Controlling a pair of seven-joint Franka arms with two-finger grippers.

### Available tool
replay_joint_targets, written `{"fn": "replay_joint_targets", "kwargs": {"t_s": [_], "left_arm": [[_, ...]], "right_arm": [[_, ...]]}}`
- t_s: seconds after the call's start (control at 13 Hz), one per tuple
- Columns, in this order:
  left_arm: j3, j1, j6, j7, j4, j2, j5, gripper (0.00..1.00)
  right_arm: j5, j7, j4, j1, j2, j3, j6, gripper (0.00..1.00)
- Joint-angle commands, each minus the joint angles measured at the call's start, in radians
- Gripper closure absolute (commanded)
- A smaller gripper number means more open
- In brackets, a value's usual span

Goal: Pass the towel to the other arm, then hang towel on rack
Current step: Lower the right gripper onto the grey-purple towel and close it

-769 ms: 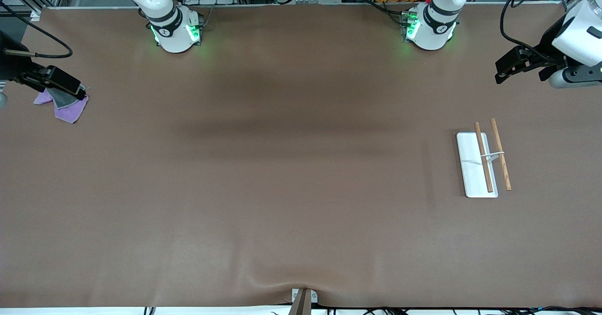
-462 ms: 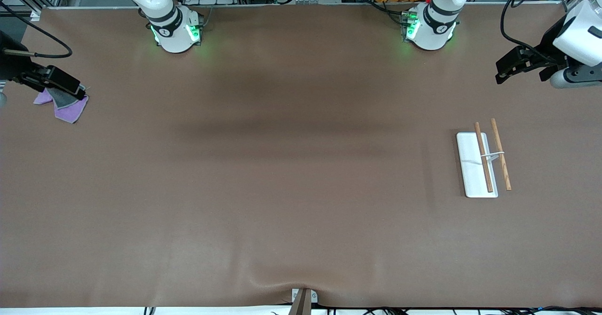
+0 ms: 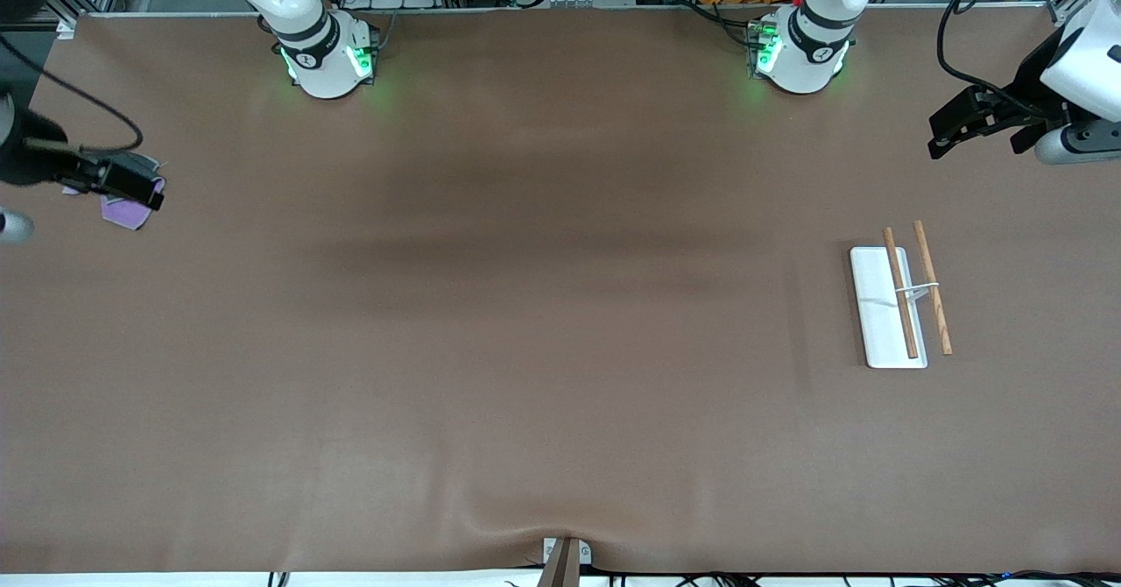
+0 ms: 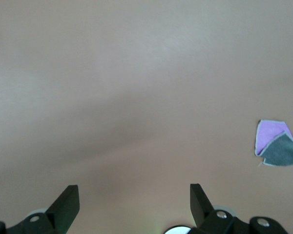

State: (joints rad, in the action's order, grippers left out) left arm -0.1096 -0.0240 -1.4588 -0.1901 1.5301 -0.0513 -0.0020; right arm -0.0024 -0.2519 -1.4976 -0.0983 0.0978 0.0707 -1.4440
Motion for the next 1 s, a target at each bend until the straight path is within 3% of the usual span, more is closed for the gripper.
{"fn": "replay_joint_targets", "kwargs": {"t_s": [0.0,0.15,0.23,0.46,0.92], "left_arm": [[0.001,0.007,0.006,0.018,-0.019,0.017,-0.02,0.0],[-0.001,0.004,0.006,0.017,-0.021,0.028,-0.02,0.0],[-0.001,0.002,0.003,0.015,-0.022,0.034,-0.018,0.0],[-0.001,0.007,-0.006,0.017,-0.021,0.039,-0.012,0.0],[-0.001,0.007,-0.018,0.015,-0.021,0.053,-0.01,0.0]], "right_arm": [[-0.01,0.131,0.016,-0.108,0.097,0.004,0.008,0.0],[-0.01,0.331,-0.004,-0.203,0.149,0.004,0.005,0.0],[-0.013,0.338,-0.021,-0.239,0.163,0.004,-0.007,0.0],[-0.149,0.484,-0.032,-0.288,0.226,0.006,-0.05,0.0],[-0.153,0.686,-0.134,-0.429,0.25,0.006,-0.125,0.0]]}}
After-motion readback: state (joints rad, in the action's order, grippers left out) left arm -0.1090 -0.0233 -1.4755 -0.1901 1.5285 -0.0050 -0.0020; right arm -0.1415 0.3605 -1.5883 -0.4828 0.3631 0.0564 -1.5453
